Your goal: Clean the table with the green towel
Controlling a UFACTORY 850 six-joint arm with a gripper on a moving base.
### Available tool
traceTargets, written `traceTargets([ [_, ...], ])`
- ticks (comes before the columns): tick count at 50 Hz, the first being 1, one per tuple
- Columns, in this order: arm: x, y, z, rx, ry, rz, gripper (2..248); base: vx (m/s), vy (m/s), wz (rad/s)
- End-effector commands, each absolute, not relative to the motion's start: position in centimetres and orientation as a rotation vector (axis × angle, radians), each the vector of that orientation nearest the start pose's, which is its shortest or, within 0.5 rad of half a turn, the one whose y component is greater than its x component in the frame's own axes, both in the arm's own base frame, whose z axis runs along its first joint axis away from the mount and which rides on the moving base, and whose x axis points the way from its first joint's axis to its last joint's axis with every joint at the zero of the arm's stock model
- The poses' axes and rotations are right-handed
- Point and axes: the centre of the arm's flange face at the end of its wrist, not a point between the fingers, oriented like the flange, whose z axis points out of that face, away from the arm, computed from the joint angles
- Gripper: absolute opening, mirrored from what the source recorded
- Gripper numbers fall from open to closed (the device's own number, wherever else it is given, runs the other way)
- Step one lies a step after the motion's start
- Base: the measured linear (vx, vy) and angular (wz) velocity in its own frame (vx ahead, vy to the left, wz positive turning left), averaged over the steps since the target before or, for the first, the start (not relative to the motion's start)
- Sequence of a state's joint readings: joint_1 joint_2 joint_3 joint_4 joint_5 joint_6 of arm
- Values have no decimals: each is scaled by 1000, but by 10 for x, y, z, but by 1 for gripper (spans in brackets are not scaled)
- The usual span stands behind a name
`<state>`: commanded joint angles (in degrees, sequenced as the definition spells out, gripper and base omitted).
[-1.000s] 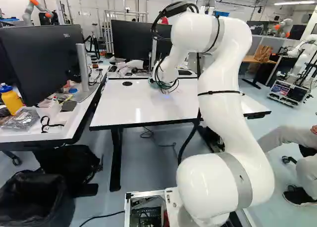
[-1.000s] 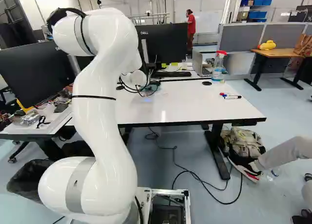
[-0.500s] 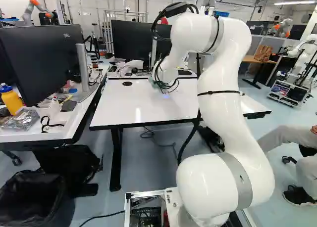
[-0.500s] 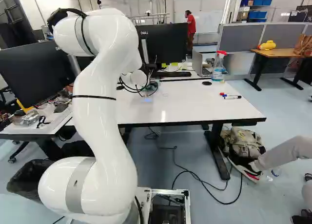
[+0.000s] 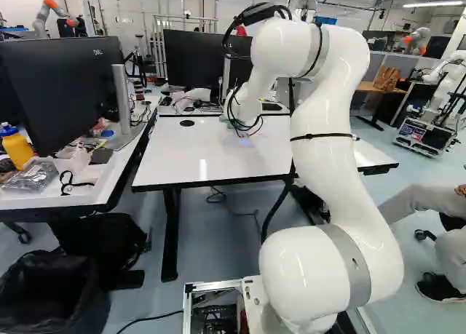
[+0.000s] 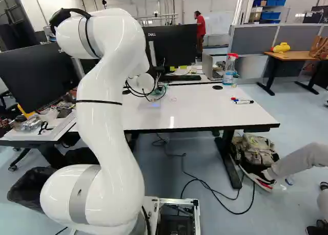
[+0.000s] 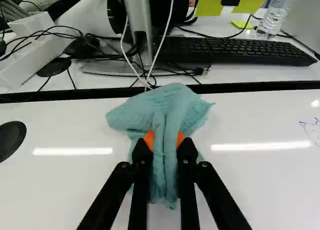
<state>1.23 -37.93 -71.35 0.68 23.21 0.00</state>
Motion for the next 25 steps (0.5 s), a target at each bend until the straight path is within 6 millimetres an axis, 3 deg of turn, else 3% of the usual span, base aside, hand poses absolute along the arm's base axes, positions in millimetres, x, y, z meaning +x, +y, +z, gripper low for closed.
traceTargets([
  [13,671,11,364,-2744,-5,-1511,60,0,0,0],
  [25,661,-5,380,-2743,28,-1535,60,0,0,0],
])
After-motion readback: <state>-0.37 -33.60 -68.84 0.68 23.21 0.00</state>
